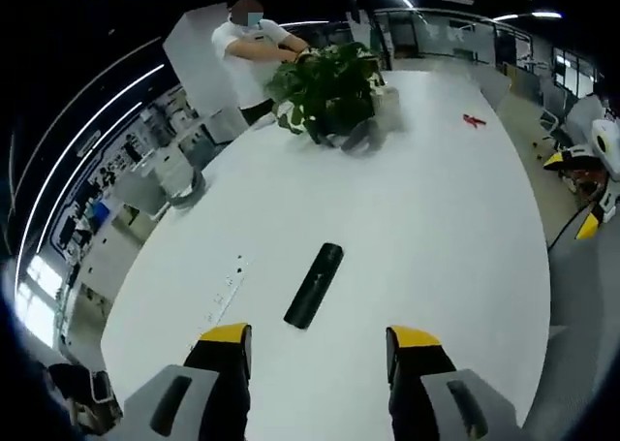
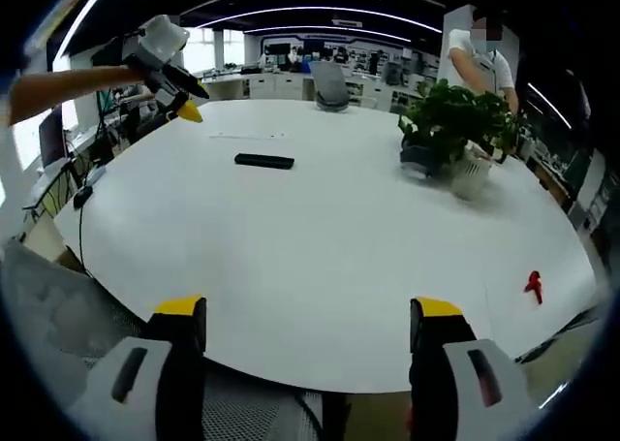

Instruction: Press the specified remote control buttons in sequence, fully releasing each button before pressing the next.

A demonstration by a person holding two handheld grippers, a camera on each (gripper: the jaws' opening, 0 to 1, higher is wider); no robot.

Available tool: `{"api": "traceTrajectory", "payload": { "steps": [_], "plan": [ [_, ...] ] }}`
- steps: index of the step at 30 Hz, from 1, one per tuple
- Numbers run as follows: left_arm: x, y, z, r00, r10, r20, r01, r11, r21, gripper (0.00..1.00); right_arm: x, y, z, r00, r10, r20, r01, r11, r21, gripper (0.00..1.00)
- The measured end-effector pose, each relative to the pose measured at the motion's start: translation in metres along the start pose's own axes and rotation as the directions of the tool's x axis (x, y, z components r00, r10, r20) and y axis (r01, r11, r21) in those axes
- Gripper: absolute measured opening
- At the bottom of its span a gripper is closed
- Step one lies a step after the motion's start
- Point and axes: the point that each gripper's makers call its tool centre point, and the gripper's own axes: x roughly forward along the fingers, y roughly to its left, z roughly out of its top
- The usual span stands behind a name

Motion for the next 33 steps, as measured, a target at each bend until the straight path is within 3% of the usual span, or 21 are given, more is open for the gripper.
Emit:
{"api": "traceTrajectory", "payload": {
  "steps": [8,19,26,28,33],
  "plan": [
    [0.034,0.016,0.005,0.996,-0.076,-0.048,0.079,0.995,0.058,0.54,0.002,0.000,-0.004,1.000,0.000,-0.027,0.000,1.000,-0.002,0.87],
    [0.072,0.020,-0.002,0.976,-0.165,-0.141,0.185,0.973,0.140,0.49,0.003,0.000,-0.010,0.998,0.001,-0.058,-0.002,1.000,-0.014,0.85],
    [0.098,0.019,-0.011,0.961,-0.210,-0.180,0.237,0.961,0.144,0.46,0.004,-0.001,-0.013,0.997,-0.003,-0.076,0.002,1.000,-0.017,0.83],
    [0.106,0.020,-0.014,0.956,-0.231,-0.182,0.252,0.962,0.101,0.45,0.004,-0.002,-0.014,0.997,-0.009,-0.082,0.008,1.000,-0.017,0.83],
    [0.124,0.022,-0.019,0.951,-0.246,-0.187,0.267,0.959,0.092,0.42,0.005,-0.004,-0.016,0.995,-0.020,-0.095,0.019,1.000,-0.009,0.83]
  ]
}}
